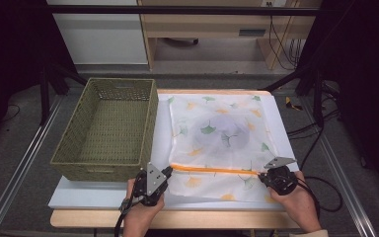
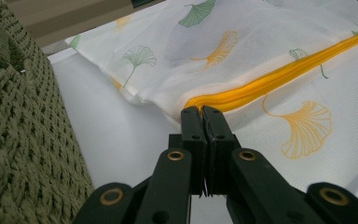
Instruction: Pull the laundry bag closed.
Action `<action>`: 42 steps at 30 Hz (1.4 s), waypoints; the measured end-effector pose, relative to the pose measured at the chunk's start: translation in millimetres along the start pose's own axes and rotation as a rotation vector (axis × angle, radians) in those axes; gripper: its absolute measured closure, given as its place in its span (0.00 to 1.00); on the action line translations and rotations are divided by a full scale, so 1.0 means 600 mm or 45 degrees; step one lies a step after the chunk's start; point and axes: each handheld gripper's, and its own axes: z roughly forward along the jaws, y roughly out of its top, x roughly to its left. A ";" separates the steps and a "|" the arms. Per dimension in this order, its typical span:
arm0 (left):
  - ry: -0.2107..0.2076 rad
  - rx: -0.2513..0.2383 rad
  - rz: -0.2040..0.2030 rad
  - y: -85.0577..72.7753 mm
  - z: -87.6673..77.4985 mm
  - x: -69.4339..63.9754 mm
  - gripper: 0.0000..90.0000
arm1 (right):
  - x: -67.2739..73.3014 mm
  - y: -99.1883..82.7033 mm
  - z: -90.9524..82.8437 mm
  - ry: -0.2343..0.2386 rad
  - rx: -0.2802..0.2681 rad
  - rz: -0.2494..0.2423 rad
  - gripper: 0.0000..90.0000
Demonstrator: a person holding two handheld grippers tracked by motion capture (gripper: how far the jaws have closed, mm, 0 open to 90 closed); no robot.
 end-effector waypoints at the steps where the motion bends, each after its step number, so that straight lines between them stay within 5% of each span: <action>1: -0.002 0.002 0.000 0.000 0.000 0.000 0.98 | 0.000 -0.001 -0.002 -0.004 0.009 -0.003 0.95; 42: -0.009 0.015 0.003 -0.003 0.004 -0.006 0.98 | -0.040 -0.039 -0.026 -0.036 -0.015 0.112 1.00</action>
